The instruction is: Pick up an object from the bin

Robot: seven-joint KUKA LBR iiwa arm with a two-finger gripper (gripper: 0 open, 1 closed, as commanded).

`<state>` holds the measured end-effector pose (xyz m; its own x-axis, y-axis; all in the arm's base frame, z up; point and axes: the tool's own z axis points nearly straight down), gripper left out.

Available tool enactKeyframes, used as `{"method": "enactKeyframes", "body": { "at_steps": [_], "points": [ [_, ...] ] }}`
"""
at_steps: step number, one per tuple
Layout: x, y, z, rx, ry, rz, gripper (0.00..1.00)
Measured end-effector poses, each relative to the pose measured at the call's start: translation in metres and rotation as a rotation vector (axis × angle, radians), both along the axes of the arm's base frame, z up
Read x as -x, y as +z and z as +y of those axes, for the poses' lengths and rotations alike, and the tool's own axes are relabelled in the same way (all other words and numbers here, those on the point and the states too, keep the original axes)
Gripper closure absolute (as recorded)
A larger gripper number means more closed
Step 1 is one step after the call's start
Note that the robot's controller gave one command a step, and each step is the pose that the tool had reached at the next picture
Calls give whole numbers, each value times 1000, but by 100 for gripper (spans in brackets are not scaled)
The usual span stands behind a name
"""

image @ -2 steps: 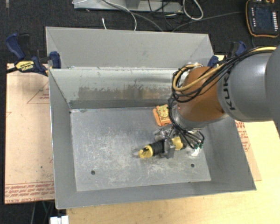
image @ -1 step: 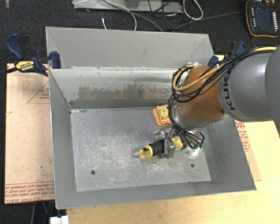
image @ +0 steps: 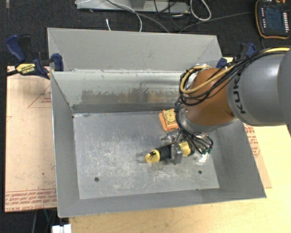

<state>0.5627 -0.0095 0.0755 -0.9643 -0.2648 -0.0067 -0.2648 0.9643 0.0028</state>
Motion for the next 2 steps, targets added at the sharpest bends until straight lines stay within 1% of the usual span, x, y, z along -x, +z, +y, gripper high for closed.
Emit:
{"method": "enactKeyframes", "body": {
  "at_steps": [1,2],
  "points": [
    [1,18,0,0,1,2,100],
    [0,35,1,-1,1,-1,100]
  ]
}}
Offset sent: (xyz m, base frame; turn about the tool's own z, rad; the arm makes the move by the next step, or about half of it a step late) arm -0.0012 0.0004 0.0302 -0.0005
